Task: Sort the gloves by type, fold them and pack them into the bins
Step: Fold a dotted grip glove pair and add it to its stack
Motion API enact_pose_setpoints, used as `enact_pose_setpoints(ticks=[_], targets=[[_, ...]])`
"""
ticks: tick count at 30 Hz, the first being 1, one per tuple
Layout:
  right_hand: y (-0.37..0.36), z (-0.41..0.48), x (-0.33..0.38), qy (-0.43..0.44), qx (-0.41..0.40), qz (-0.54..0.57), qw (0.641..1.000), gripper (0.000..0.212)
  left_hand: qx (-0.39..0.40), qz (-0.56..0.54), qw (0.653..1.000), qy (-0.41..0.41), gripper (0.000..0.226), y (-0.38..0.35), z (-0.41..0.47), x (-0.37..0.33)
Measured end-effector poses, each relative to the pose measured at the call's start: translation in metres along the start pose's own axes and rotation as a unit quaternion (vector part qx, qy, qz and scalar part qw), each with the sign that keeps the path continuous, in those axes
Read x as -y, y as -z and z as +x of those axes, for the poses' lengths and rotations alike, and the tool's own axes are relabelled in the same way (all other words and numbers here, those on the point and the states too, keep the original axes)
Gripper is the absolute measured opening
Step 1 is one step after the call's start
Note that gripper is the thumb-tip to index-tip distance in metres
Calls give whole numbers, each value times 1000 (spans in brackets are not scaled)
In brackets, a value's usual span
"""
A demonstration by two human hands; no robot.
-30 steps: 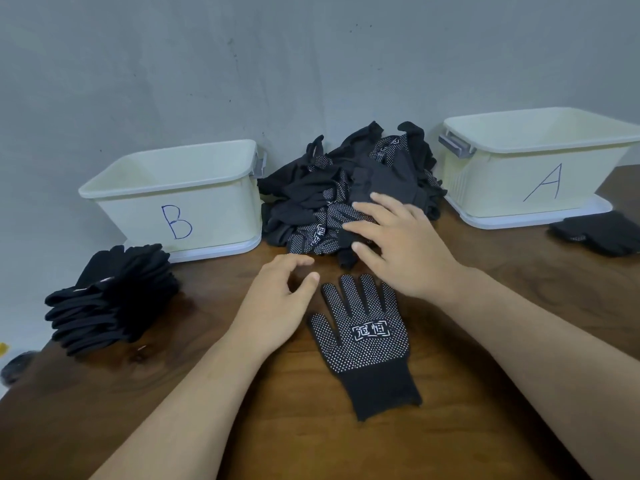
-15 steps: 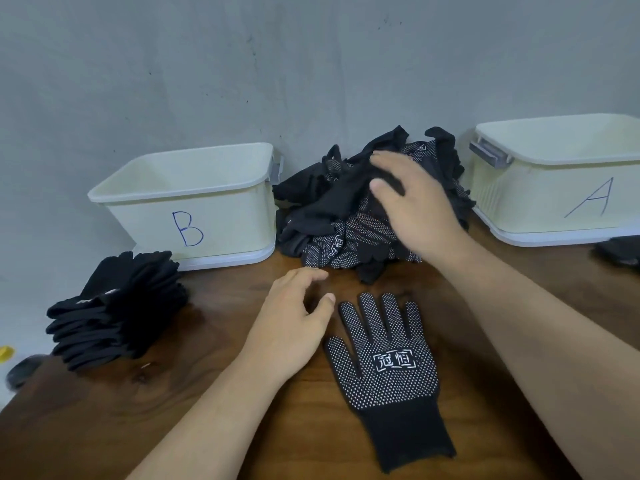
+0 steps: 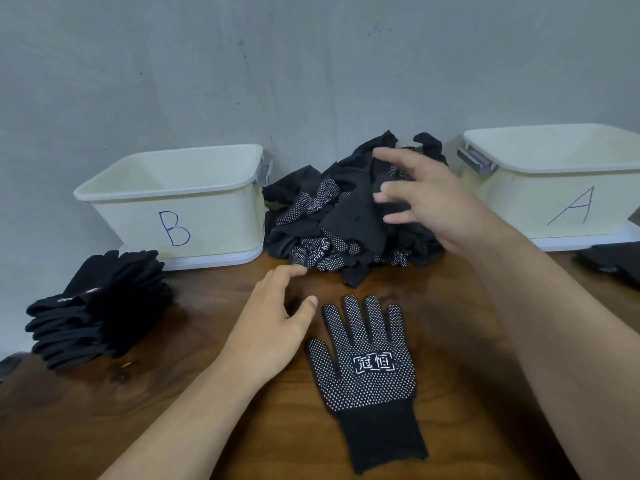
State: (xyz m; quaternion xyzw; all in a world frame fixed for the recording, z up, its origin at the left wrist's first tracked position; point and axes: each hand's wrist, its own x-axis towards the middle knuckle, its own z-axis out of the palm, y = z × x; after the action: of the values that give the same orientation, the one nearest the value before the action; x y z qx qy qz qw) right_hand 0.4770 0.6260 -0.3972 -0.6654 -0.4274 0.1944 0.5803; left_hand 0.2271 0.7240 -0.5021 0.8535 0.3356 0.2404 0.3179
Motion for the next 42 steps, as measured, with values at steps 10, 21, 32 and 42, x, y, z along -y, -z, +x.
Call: enact_pose_setpoints(ticks=[10, 21, 32, 42], targets=[[-4, 6, -32, 123, -39, -294, 947, 46, -2, -5, 1000, 4, 42, -1, 0, 4], [-36, 9, -27, 235, 19, -480, 845, 42, -9, -18, 1000, 13, 40, -2, 4, 6], [-98, 57, -22, 207, 23, -585, 784, 56, -14, -26, 999, 22, 38, -4, 7, 7], [-46, 70, -14, 178, -136, -240, 945, 6, -5, -26, 999, 33, 37, -1, 5, 2]])
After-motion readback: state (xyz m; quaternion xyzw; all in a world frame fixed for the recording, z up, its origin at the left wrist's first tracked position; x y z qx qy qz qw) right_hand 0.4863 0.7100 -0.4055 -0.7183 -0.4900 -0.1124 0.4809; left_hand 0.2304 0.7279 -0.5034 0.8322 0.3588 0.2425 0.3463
